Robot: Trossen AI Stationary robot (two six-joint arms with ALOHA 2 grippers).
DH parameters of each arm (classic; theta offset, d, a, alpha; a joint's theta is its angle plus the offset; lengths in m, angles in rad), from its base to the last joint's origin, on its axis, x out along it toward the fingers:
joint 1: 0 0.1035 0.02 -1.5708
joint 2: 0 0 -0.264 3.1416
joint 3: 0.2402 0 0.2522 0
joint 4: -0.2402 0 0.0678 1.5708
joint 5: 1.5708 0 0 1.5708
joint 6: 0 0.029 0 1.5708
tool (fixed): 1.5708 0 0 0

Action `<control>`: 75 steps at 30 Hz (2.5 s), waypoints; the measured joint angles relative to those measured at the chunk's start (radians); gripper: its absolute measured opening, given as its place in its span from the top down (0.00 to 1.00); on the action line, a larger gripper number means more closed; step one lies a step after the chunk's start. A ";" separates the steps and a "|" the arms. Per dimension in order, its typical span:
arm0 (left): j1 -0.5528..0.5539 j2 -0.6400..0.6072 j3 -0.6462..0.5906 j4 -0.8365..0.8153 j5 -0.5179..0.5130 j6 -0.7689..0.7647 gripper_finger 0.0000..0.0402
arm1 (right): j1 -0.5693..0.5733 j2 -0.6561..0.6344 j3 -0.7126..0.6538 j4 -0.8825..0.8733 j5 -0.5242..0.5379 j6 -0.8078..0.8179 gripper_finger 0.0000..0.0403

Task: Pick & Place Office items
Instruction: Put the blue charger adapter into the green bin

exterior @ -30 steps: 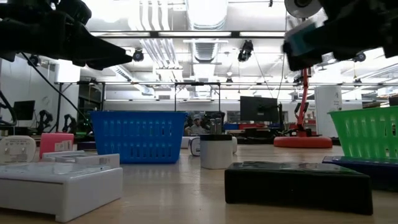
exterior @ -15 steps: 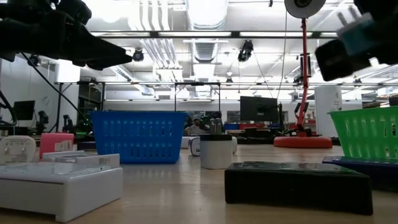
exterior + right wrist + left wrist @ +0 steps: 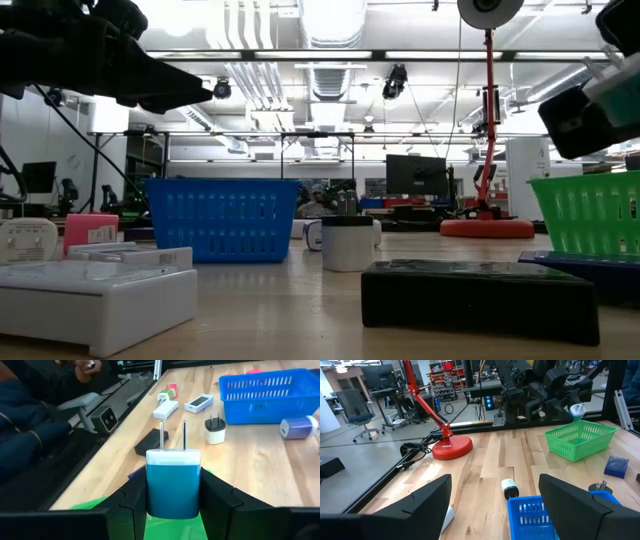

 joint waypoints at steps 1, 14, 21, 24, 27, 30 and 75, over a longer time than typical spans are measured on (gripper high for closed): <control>0.000 0.000 0.000 0.000 0.000 0.000 0.24 | 0.009 0.007 0.007 -0.008 0.006 0.008 0.69; 0.000 0.000 0.000 0.000 0.000 0.002 0.24 | 0.066 0.062 0.252 -0.507 0.021 0.165 0.69; 0.000 0.000 0.000 -0.001 0.000 0.002 0.24 | 0.083 0.066 0.398 -0.781 -0.002 0.212 0.69; 0.000 0.000 0.000 -0.001 0.000 0.002 0.24 | 0.083 0.066 0.442 -0.866 -0.034 0.242 0.69; 0.000 0.000 0.000 -0.001 0.000 0.002 0.24 | 0.082 0.068 0.468 -0.912 -0.062 0.258 0.69; 0.000 0.000 0.000 -0.001 0.000 0.002 0.24 | 0.081 0.076 0.488 -0.949 -0.083 0.272 0.69; 0.000 0.001 -0.001 -0.001 0.000 0.003 0.24 | -0.013 0.465 0.709 -1.218 -0.243 0.188 0.69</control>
